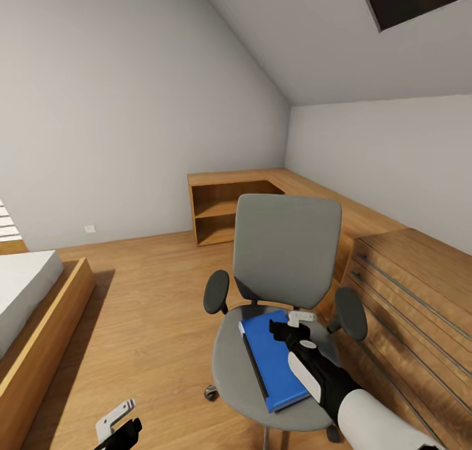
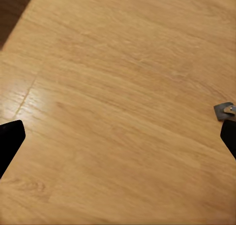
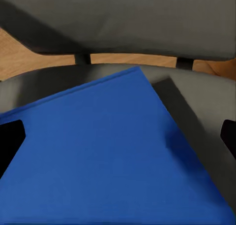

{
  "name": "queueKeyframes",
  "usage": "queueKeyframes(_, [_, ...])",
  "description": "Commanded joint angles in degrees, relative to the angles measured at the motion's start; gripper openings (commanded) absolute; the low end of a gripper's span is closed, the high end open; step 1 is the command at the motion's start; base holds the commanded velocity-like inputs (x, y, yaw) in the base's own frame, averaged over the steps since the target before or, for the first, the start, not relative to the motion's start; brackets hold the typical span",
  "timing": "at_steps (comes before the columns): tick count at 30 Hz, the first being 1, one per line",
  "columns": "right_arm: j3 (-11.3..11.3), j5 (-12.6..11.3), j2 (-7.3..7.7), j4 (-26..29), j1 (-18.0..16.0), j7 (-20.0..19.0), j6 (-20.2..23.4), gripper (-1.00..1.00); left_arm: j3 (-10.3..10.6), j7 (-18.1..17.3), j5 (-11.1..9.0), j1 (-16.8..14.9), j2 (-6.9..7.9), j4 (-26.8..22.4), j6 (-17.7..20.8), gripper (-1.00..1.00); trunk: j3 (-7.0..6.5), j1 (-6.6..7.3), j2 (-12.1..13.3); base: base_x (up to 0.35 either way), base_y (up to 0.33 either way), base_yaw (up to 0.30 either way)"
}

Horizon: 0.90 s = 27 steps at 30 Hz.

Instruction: In the bedroom, organize the workspace by keeping the computer under the desk, ensuring the monitor is on the desk, placing the keyboard on the desk next to the monitor, placing the mouse on the desk next to the keyboard, moving the folder from the swivel chair onto the desk next to the mouse, stacking the notebook on top of the folder with the pen on top of the notebook, and positioning the swivel chair next to the desk.

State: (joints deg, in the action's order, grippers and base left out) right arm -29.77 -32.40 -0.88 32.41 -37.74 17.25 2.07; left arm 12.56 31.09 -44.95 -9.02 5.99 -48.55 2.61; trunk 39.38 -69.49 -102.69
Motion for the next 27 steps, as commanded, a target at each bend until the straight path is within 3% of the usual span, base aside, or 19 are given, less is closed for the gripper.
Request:
queueKeyframes(1, [-0.6,-0.3,0.04,0.1,-0.1,0.5,0.2,1.0,0.3,0.5,-0.1,0.0,0.08,-0.1,0.2,1.0,0.06,0.01,0.0,0.0,0.0,0.0])
queueKeyframes(19, [-1.4,-0.3,0.0,0.0,-0.1,0.7,0.2,1.0,0.4,0.4,0.0,0.0,0.07,0.0,0.1,1.0,0.06,0.01,0.0,0.094,0.05,0.0])
queueKeyframes(27, [-1.4,-0.3,0.0,-0.1,-0.1,0.8,0.2,1.0,0.9,0.4,0.0,0.0,0.07,0.0,0.1,1.0,0.06,0.01,0.0,0.195,0.095,0.0])
